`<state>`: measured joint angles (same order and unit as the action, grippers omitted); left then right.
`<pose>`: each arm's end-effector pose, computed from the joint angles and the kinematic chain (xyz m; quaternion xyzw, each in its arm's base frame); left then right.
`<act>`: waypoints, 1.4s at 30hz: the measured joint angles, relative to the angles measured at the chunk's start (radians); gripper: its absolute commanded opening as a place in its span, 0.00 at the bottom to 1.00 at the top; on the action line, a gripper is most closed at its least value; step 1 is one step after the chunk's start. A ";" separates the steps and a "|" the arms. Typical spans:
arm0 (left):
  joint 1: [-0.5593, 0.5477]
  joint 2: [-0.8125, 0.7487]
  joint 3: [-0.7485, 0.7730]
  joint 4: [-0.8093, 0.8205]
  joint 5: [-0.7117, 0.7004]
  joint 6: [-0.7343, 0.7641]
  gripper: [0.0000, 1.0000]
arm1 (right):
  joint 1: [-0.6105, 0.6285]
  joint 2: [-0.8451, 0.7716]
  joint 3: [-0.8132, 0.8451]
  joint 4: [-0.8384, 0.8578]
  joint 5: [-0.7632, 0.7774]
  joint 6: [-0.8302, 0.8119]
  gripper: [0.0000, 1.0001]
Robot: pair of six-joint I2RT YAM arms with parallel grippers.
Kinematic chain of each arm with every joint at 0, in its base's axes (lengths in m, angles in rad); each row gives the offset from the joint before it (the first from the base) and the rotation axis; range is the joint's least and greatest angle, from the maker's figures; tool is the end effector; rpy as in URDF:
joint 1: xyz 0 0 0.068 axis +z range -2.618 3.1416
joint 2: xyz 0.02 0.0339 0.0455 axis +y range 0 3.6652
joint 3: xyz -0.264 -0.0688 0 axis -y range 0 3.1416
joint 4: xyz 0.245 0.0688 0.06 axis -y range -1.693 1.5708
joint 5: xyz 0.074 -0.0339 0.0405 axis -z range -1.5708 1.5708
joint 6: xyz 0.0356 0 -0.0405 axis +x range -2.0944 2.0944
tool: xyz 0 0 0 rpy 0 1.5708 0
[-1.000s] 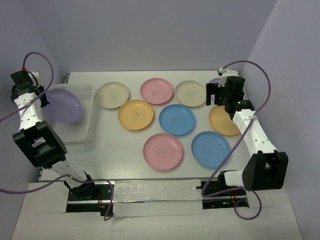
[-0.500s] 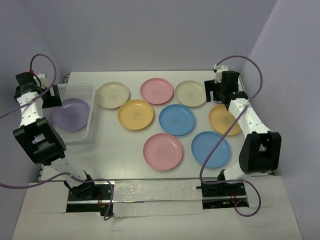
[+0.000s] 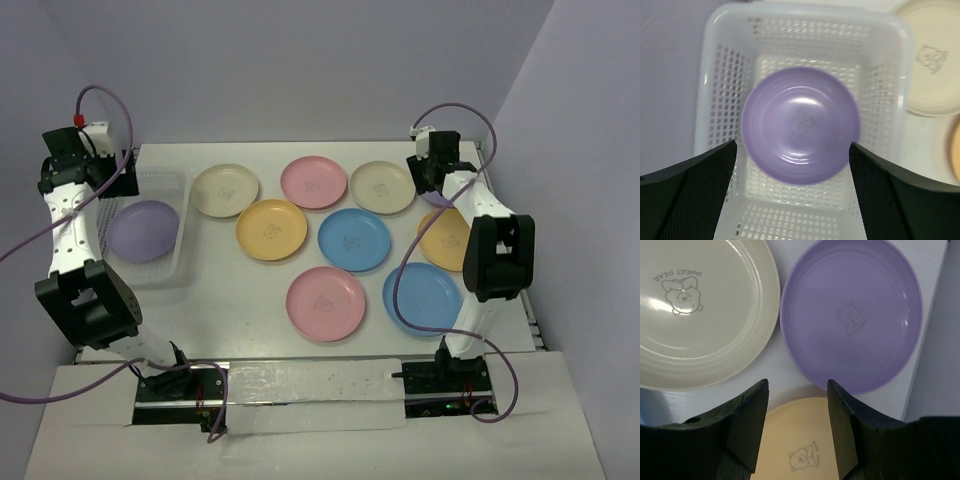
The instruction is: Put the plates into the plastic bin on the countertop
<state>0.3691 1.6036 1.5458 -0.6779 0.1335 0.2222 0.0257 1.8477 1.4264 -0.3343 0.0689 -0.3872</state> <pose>0.3354 0.1246 0.3498 -0.0400 0.9116 0.0596 0.4048 0.4199 0.0083 0.2469 -0.1747 0.9008 -0.1023 0.3840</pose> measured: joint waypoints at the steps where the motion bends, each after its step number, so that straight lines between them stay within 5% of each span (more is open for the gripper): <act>1: -0.013 -0.010 0.001 -0.002 0.010 0.002 0.99 | 0.000 0.024 0.015 -0.012 -0.009 -0.016 0.58; 20: -0.087 -0.042 0.042 -0.059 0.091 0.006 0.99 | -0.043 0.305 0.267 -0.176 -0.130 -0.248 0.54; 30: -0.099 -0.042 0.047 -0.067 0.089 0.005 0.99 | -0.079 0.322 0.268 -0.190 -0.130 -0.295 0.40; 42: -0.107 -0.042 0.082 -0.079 0.084 0.005 0.99 | -0.083 0.332 0.268 -0.208 -0.163 -0.338 0.35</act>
<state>0.2626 1.5612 1.6283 -0.7565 0.2173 0.2275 -0.0570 2.1792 1.6944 -0.5419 -0.0944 -0.7256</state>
